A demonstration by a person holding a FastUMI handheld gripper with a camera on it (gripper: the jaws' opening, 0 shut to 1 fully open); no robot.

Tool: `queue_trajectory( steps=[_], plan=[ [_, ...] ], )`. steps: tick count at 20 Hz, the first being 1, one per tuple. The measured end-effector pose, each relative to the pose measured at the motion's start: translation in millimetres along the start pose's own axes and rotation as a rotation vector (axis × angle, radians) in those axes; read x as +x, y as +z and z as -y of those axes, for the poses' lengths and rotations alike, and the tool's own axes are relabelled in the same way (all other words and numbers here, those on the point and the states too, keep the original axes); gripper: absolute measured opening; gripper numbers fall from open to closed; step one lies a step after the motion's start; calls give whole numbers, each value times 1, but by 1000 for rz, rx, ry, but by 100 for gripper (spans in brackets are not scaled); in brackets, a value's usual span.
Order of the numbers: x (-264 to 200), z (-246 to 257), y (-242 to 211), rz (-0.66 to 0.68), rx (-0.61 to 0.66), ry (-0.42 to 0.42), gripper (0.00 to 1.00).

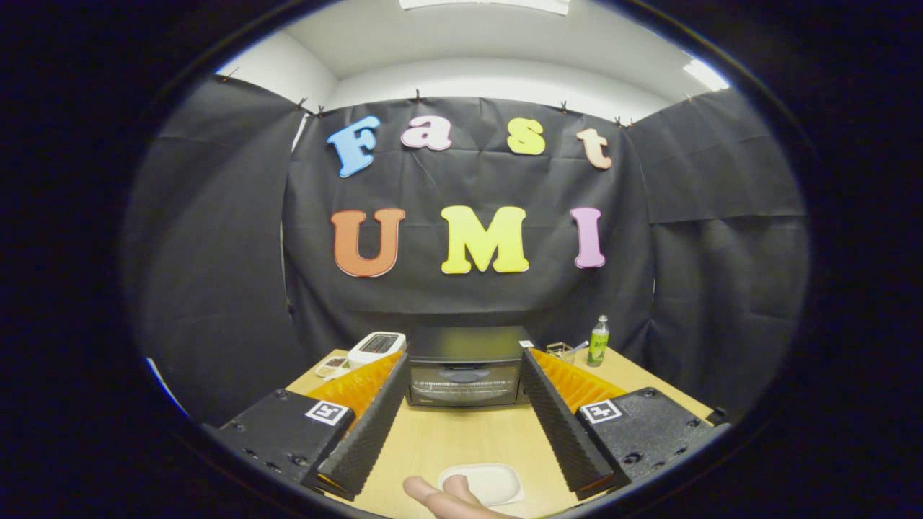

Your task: Open the toaster oven, put the food inside, and close the toaster oven door.

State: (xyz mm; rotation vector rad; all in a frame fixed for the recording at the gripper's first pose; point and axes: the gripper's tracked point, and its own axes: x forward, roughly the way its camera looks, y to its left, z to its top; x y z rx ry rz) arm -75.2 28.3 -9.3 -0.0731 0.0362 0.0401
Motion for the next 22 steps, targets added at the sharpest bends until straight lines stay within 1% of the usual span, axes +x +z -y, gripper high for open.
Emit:
queue_trajectory(
  steps=[2, 3, 5, 7, 10, 14, 18, 22],
  plan=[
    [-17, 15, -10, -6, -27, -37, 100],
    [-25, 17, -9, -5, -33, -37, 100],
    [-42, 18, 3, 32, -36, -12, 100],
    [-62, 27, 13, 80, -21, -5, 100],
    [-82, 42, 18, 103, 20, 6, 100],
    [-94, 65, 22, 104, 62, 6, 100],
    [-100, 89, 31, 134, 59, -19, 100],
    [-101, 92, 33, 141, 62, -19, 100]
  ],
)
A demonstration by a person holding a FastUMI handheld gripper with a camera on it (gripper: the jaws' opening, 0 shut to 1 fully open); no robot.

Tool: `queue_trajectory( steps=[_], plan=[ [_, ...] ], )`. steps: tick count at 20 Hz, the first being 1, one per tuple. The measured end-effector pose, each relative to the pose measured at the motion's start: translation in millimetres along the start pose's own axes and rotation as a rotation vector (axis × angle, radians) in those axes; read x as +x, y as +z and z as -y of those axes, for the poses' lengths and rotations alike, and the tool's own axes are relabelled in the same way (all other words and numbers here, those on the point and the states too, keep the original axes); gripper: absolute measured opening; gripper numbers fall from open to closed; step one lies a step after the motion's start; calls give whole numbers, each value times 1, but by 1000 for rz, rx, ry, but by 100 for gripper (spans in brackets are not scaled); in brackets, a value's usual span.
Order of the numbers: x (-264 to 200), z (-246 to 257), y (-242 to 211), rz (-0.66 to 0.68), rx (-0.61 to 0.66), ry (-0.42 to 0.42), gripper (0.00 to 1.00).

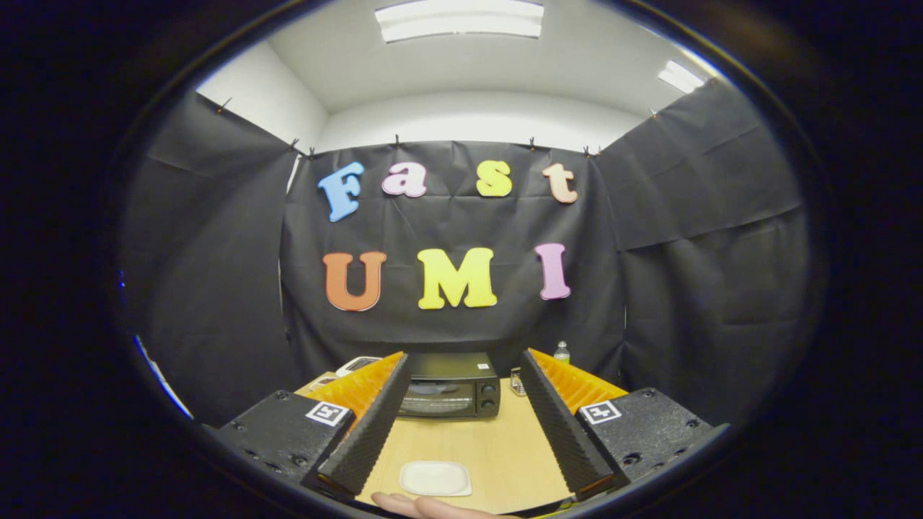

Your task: Open the toaster oven, put the food inside, and close the toaster oven door.

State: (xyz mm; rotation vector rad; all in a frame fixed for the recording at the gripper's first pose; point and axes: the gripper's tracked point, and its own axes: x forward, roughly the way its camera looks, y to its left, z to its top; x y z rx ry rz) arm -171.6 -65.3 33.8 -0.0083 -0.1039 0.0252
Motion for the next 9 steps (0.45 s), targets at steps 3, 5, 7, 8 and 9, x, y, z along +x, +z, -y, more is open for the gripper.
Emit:
queue_trajectory(
  steps=[3, 5, 7, 8, 9],
  plan=[
    [-2, -6, -3, -8, -1, 21, 100],
    [-4, -11, -3, -6, 0, 37, 100],
    [-6, -15, -1, 4, -13, 50, 100],
    [-8, -17, -1, 7, -20, 54, 100],
    [-9, -19, -1, 11, -26, 57, 100]
  ],
)
